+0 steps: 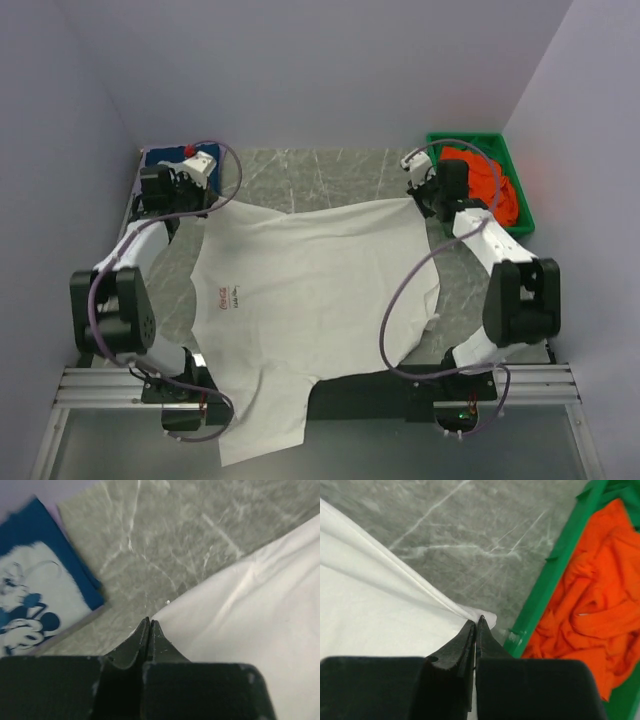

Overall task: Fold and stack the t-shirts
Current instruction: Flatten the tshirt out, then fold the tshirt

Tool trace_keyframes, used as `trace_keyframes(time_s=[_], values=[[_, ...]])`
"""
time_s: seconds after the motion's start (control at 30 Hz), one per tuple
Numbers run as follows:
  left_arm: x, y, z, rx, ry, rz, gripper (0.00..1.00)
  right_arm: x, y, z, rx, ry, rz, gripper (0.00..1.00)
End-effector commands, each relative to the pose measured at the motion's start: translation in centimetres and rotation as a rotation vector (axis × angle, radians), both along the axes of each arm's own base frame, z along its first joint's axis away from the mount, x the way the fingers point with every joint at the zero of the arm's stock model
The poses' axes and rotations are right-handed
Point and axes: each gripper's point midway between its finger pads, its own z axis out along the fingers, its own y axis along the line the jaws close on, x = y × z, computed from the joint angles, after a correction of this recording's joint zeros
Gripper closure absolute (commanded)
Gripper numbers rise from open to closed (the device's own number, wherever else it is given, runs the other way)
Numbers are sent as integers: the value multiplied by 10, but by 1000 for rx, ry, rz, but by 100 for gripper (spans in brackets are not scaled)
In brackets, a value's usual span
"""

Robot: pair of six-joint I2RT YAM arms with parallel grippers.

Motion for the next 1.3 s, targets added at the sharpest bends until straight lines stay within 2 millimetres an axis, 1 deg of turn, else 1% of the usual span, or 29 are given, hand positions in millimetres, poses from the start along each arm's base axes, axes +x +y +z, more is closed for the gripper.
trace_keyframes(time_s=[0.0,0.03,0.07,0.1,0.13,0.17,0.2,0.23,0.27,0.33,0.4,0.43,0.5,0.53,0.57,0.6,0.63,0.67,0.73,0.77,0.83,0.9,1.0,1.03,1.1,1.13,1.17,1.23,1.27], values=[[43,6,-6,29,-25,11,99,45,-5,28,-39,-77,-33,100],[63,9,-17,21,6,27,99,53,-6,7,-50,-25,-41,100],[74,10,-20,12,16,34,99,60,-8,4,-57,-11,-47,100],[84,10,-23,-7,33,38,99,71,-11,12,-76,-20,-67,100],[104,10,-25,-16,31,36,99,78,-13,-7,-90,21,-75,100],[114,10,-25,-22,29,39,99,91,-14,3,-95,-2,-82,100],[124,10,-25,-26,26,39,99,94,-17,-2,-114,22,-95,100],[143,9,-24,-24,11,36,99,102,-19,-16,-126,51,-100,100],[152,8,-22,-23,2,34,99,111,-20,-10,-131,35,-106,100],[176,8,-16,-29,-23,27,99,119,-29,-23,-163,56,-134,100],[188,4,-9,-55,-38,9,99,128,-34,-20,-173,47,-144,100],[201,3,-3,-64,-65,3,99,131,-35,-29,-177,63,-145,100],[210,-1,-2,-80,-73,-5,99,139,-36,-28,-180,64,-148,100],[219,-6,-6,-74,-77,-14,99,142,-36,-40,-182,86,-147,100],[220,-9,-14,-67,-48,-19,99,150,-36,-34,-179,72,-149,100],[224,-9,-19,-47,-51,-24,99,152,-35,-36,-179,78,-150,100],[229,-11,-25,-38,-49,-23,99,156,-35,-46,-182,94,-147,100],[231,-11,-30,-30,-47,-21,99,164,-35,-39,-182,73,-155,100],[235,-7,-40,-10,-44,-6,99,171,-36,-48,-189,88,-157,100],[236,-5,-43,2,-45,-5,99,177,-36,-42,-190,70,-162,100],[238,-4,-47,23,-48,-10,99,182,-38,-47,-200,76,-160,100],[237,-5,-47,29,-51,-18,99,186,-38,-43,-205,65,-158,100],[232,-8,-35,18,-63,-35,99,184,-37,-40,-199,70,-155,100],[229,-8,-24,17,-79,-38,99,182,-37,-31,-196,55,-151,100],[223,-9,-13,15,-92,-58,99,173,-38,-32,-201,60,-137,100],[214,-8,-1,16,-104,-65,99,168,-36,-18,-192,39,-122,100],[208,-11,5,9,-110,-92,99,159,-36,-26,-197,63,-111,100],[190,-9,19,10,-122,-111,99,147,-37,-15,-207,55,-86,100],[179,-8,17,16,-95,-123,99,138,-39,-22,-217,78,-77,100]])
